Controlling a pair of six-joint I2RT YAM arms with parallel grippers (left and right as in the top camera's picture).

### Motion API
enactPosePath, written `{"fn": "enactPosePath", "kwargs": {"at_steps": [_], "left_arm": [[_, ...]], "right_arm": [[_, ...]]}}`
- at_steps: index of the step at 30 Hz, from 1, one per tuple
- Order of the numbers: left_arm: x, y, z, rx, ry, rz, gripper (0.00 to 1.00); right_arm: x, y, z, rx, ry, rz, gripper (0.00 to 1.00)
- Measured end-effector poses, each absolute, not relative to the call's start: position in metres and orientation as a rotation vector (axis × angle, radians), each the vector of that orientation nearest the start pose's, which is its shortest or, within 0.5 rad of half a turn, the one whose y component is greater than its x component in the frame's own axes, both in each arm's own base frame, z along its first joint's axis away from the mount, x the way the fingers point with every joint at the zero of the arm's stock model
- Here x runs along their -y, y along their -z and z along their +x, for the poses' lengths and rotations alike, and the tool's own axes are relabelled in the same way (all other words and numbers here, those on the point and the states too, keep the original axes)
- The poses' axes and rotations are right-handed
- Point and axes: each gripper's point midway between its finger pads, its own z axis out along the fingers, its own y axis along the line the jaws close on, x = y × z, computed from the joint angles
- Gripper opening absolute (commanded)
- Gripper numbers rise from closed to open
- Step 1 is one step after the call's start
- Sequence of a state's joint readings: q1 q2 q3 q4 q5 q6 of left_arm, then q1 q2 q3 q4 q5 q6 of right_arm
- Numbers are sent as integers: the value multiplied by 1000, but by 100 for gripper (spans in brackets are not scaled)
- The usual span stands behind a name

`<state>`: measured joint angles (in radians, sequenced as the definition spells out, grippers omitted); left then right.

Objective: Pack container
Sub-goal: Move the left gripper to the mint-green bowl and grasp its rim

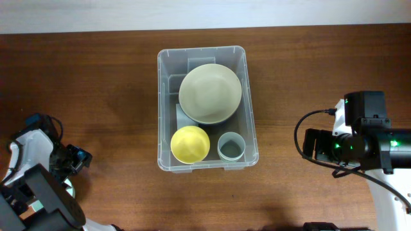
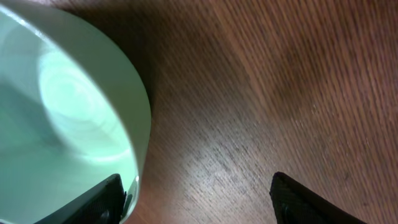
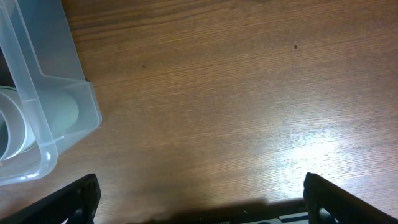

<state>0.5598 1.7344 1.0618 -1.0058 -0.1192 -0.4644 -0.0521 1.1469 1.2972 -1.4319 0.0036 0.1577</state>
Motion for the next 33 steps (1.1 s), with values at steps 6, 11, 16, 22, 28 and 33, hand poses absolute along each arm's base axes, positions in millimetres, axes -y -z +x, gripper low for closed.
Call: {"fn": "enactPosePath", "kwargs": {"at_steps": [6,11,16,22,28,33], "left_arm": [[-160,-23,215,-2836,-198,-1582,76],[-165,-22,218,-2817,-220,-1572,75],[-164,-17,215,-2816,-230,-1574,61],[-165,-15,213,-2820,-242,-1565,23],[-165,-15,214,-2822,-240,-1559,1],[-162,-15,216,-2823,-202,-1555,1]], "right_arm": [[12,-214,214,-2837,-17,299,100],[12,-214,214,-2837,-17,299,100],[12,-214,214,-2837,-17,300,100],[12,-214,214,-2837,-17,299,100],[12,-214,214,-2837,-17,299,100],[12,-214,214,-2837,-17,299,100]]}}
